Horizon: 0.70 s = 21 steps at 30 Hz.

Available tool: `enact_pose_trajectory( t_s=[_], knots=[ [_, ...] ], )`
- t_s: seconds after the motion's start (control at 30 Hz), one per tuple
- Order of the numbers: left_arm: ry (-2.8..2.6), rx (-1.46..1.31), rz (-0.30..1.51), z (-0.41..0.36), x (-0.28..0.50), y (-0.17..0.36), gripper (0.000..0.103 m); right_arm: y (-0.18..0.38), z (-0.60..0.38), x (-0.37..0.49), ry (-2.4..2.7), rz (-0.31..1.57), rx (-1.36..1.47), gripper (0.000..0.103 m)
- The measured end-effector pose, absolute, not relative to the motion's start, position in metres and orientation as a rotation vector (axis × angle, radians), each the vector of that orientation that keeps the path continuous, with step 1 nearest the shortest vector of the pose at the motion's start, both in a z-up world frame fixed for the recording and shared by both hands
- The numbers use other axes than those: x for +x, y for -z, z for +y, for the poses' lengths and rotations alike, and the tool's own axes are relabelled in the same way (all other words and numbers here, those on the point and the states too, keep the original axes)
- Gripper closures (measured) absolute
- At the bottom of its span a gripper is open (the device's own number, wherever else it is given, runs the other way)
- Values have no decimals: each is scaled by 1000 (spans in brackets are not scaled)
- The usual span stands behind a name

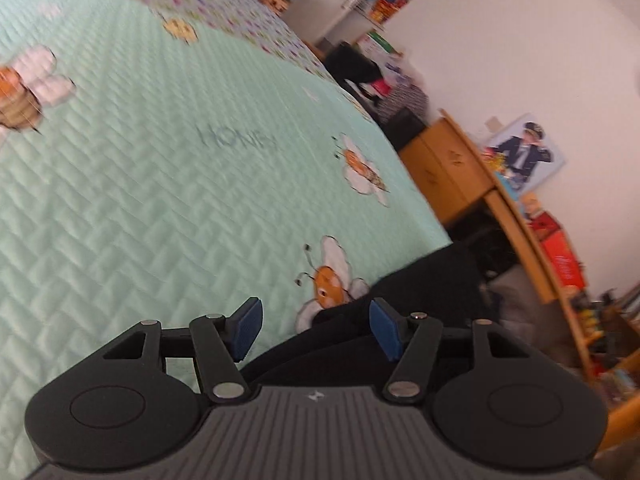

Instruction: Fold clothes

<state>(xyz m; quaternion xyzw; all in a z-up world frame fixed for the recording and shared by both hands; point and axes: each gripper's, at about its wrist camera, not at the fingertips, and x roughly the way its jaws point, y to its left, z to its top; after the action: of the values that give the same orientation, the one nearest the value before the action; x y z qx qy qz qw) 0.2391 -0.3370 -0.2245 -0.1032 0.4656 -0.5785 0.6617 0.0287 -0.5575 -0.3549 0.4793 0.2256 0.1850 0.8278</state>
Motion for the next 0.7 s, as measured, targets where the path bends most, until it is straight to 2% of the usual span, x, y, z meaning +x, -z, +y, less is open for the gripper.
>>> enact_pose_trajectory(
  t_s=[0.1,0.27,0.4,0.5,0.7],
  knots=[
    [1433,-313,1095,-342,249,235,41,360,-560,24,-443,453,1055,71],
    [1546,-449,1250,-359,264,266,41,362,-563,12,-530,391,1098,57],
    [1585,-598,1373,-372,273,283,41,365,-569,7,-573,348,1163,54],
    [1650,-628,1421,-384,272,282,35,366,-572,2,-590,333,1178,51],
    [1720,-416,1425,-403,236,271,34,366,-579,-7,-621,292,1213,42]
  ],
)
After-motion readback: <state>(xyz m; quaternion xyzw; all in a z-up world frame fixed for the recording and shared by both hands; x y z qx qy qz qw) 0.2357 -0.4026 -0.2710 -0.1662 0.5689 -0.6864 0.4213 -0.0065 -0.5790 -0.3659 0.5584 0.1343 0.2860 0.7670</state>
